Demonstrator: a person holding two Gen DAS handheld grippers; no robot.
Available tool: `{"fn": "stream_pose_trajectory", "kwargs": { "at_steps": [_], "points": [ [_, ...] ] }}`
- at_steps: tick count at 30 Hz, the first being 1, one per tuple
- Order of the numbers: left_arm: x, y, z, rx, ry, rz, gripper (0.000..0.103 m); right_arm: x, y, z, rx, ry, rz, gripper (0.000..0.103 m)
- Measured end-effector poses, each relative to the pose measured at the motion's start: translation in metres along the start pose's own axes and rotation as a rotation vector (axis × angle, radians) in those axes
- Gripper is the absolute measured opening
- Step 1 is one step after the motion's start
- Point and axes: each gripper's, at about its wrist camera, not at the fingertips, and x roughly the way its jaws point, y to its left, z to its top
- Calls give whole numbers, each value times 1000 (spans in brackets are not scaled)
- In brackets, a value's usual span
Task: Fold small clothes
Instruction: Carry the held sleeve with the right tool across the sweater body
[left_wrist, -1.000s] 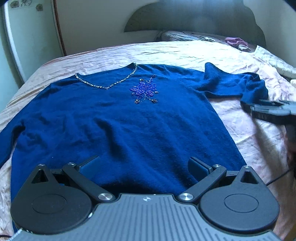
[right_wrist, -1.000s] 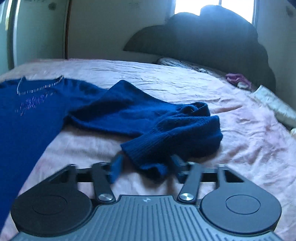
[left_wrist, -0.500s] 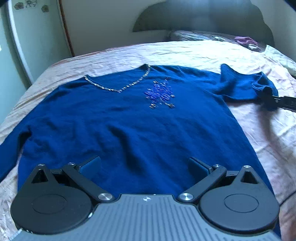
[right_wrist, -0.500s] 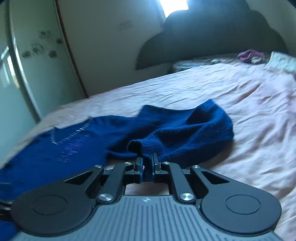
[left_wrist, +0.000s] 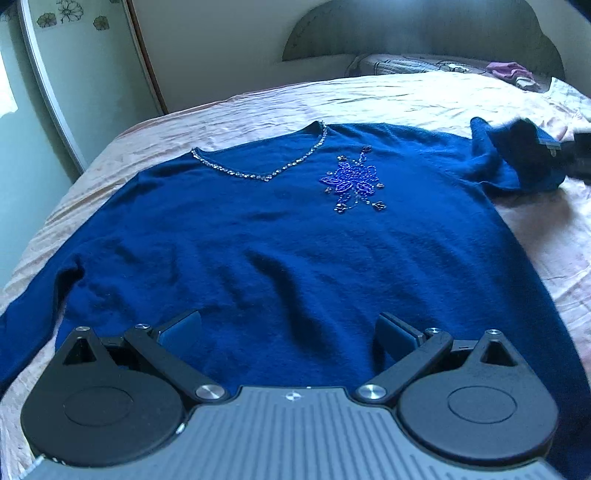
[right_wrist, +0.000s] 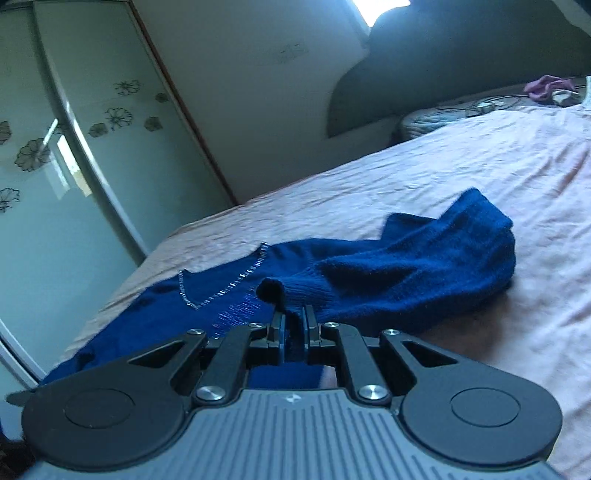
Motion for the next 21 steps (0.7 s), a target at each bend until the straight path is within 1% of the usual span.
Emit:
{"fn": "stream_pose_trajectory", "kwargs": {
  "at_steps": [9, 13, 17, 21],
  "points": [
    [7, 7, 3, 5, -4, 33, 102, 24, 38, 10, -18, 8, 92, 9],
    [9, 12, 4, 1, -3, 26, 103, 31, 43, 8, 2, 23, 117, 9],
    [10, 16, 6, 6, -12, 39, 103, 41, 44, 13, 32, 28, 135, 9],
    [10, 23, 7, -1, -20, 54, 102, 47, 53, 18, 33, 26, 162, 9]
  ]
}}
